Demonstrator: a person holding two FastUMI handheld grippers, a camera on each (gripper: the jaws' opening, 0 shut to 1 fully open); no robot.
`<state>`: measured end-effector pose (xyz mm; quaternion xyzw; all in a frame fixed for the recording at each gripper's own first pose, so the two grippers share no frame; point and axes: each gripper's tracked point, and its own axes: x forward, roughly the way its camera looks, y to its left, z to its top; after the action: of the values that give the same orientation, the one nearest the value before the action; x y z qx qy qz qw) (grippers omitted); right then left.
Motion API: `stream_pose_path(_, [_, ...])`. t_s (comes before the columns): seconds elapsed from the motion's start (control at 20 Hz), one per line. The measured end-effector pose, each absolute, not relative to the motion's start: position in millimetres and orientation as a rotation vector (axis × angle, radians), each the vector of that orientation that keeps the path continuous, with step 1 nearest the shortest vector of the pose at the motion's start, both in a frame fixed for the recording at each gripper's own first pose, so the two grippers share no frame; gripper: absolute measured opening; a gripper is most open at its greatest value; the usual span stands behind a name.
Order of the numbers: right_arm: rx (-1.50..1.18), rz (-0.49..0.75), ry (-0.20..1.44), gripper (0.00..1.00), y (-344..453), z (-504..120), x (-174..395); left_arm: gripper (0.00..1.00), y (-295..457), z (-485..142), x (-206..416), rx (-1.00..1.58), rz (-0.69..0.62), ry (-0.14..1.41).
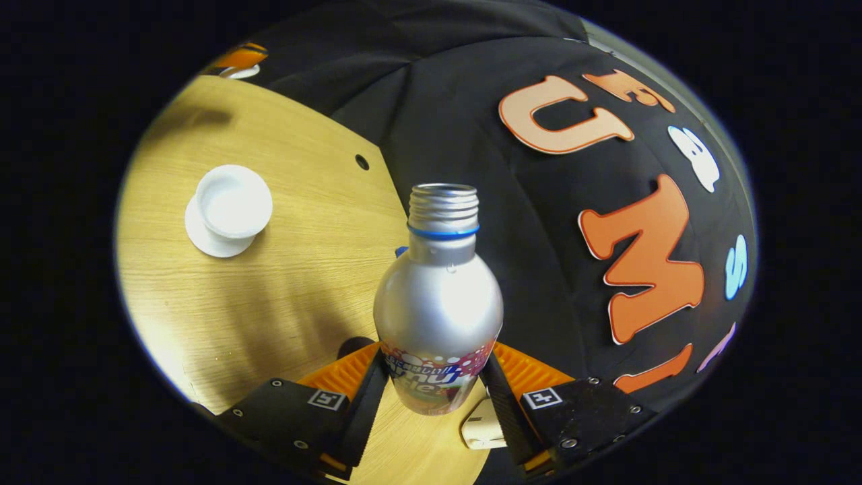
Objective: Open the teacup lid with one hand, grasp the water bottle and pour water into the teacup with the other hand; after pouring, place the water bottle on the coaster and then close the teacup lid.
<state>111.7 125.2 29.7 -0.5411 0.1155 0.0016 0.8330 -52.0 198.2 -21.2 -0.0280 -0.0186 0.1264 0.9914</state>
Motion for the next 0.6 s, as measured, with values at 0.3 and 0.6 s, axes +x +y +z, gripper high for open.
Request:
stream_pose_path(0.3, [-1.281,-0.003,0.217,0.8,131,40,111,0.35,212,-31,-60,-0.064,0.276,-0.027])
stream_pose_path(0.6, [-1.413,0.002,0.158,0.8,139,53,119,0.35,222,-39,-66,-0.078,0.292,-0.022])
